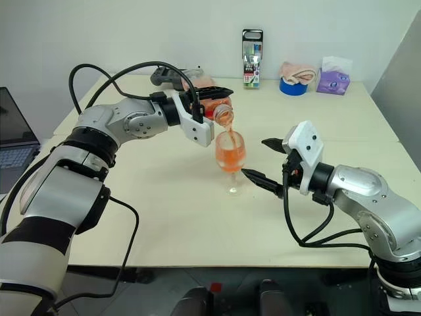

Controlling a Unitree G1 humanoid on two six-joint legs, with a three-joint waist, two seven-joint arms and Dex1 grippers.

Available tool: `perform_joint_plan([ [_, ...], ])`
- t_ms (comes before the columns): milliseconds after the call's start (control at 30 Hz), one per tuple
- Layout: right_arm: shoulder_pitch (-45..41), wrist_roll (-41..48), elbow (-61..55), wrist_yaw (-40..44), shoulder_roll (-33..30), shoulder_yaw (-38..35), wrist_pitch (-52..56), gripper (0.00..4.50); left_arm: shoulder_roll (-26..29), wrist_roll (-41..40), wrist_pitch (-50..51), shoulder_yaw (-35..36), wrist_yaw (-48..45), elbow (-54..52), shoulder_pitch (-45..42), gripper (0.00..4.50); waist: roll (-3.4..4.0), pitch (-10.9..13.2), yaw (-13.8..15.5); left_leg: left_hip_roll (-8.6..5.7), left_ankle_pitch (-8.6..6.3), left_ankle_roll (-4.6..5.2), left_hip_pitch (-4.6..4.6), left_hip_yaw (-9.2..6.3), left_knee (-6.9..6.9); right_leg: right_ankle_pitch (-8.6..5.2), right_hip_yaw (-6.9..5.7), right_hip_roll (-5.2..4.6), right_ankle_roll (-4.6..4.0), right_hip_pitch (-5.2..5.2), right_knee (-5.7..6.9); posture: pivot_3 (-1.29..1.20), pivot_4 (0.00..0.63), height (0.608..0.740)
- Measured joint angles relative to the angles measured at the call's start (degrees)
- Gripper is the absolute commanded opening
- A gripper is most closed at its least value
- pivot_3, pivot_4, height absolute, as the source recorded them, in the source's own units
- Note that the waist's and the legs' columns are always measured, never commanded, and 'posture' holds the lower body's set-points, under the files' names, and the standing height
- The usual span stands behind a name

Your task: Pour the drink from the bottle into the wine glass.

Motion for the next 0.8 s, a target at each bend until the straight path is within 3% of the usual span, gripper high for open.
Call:
perform_joint_plan([
  [633,-1.52,1.36,0.35,-0.09,0.95,-2.71,-0.08,4.50,-2.98,-26.15,0.06,11.25,-28.80,1.91,4.68,1.71,0.00,0.00,-1.05,0.02,0.00,0.00,0.02,-0.02,0.00,0.07,-0.01,0.00,-0.12,0.00,0.06,0.00,0.150,0.740],
  [800,-2.03,2.04,0.72,-0.21,1.07,-3.72,-0.06,4.50,-4.50,-37.41,7.44,18.26,-37.57,-0.16,7.10,1.70,0.00,0.00,-1.17,0.02,0.00,0.01,0.02,-0.03,0.02,0.07,-0.01,0.01,-0.12,-0.01,0.09,0.00,0.150,0.740],
])
